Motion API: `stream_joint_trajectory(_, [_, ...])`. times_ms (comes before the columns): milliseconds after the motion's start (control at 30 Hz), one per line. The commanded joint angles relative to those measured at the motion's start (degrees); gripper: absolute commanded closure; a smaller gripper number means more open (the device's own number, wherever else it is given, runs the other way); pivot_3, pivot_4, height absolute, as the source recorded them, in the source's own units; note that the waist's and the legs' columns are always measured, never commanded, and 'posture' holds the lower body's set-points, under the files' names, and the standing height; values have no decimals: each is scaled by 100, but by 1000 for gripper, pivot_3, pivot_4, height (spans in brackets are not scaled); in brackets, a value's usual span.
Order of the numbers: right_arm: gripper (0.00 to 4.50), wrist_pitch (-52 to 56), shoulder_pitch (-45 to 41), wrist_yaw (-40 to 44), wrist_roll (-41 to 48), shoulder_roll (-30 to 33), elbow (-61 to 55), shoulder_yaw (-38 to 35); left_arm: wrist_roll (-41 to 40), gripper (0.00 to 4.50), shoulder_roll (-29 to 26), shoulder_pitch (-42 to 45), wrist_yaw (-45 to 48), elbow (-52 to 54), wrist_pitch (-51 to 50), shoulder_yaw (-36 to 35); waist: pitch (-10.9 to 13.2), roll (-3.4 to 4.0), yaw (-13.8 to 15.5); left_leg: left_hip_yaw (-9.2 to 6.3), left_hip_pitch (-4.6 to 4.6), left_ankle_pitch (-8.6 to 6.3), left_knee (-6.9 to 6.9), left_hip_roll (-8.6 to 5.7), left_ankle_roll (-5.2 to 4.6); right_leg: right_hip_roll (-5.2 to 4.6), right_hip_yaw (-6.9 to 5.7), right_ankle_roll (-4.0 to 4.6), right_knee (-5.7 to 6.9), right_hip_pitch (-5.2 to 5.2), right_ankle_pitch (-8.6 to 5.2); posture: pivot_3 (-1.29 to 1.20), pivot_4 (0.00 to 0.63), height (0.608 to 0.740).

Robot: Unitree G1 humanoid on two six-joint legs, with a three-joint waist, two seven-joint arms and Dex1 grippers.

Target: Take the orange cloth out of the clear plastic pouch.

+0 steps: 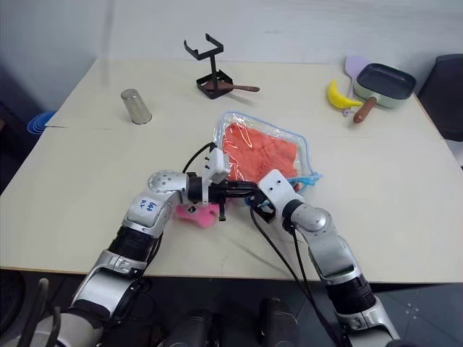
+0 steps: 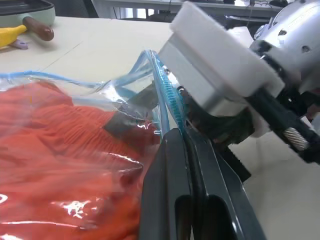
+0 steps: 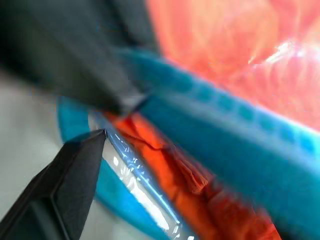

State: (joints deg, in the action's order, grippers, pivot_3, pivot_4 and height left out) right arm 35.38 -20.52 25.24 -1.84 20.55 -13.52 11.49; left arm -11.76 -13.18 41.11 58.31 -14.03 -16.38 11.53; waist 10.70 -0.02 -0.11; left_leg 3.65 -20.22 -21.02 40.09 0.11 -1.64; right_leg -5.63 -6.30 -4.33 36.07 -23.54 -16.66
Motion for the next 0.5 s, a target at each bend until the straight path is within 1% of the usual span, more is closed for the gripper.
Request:
stream_joint_trajectory(33, [0, -120, 89, 143, 294, 89, -282, -428, -85, 4489, 45, 96, 32, 67, 111, -3, 0, 0, 7, 0, -2, -1, -3, -1, -2, 0, 0, 0, -4, -2, 0, 0, 150, 740])
stream_joint_trajectory(100, [0, -110, 138, 259, 429, 207, -423, -584, -83, 4489, 39, 100, 16, 45, 117, -18, 0, 0, 28, -4, -10, -2, -4, -4, -3, -1, -5, 0, -8, -6, 0, 0, 150, 740])
stream_joint_trajectory(167, [0, -426, 143, 358, 113, 629, -438, -470, -89, 4489, 41, 96, -1, 40, 116, -27, 1, 1, 30, -6, -13, -2, -4, -6, -5, -3, -6, -1, -9, -7, 0, 0, 150, 740])
stream_joint_trajectory(200, [0, -434, 147, 360, 80, 722, -441, -482, -91, 4489, 46, 93, -7, 38, 114, -27, 1, 1, 36, -6, -13, -2, -4, -9, -5, -5, -6, -1, -9, -7, 0, 0, 150, 740])
stream_joint_trajectory(300, [0, -352, 127, 174, 374, 498, -499, -734, -96, 4489, 66, 70, -27, 47, 99, -21, 1, 1, 27, -7, -13, -2, -4, -8, -7, -3, -7, -1, -10, -7, 0, 0, 150, 740])
stream_joint_trajectory(333, [0, -382, 144, 205, 344, 520, -509, -695, -98, 4489, 72, 61, -32, 53, 95, -19, 1, 1, 11, -7, -13, -2, -5, -6, -6, -2, -8, -1, -9, -8, 0, 0, 150, 740])
stream_joint_trajectory(500, [0, -1109, 179, 565, -429, 1165, -396, 88, -123, 4489, 107, 32, -44, 86, 45, -26, 1, 1, 9, -3, -12, -2, -6, -6, -6, -2, -6, -1, -8, -8, 0, 0, 150, 740])
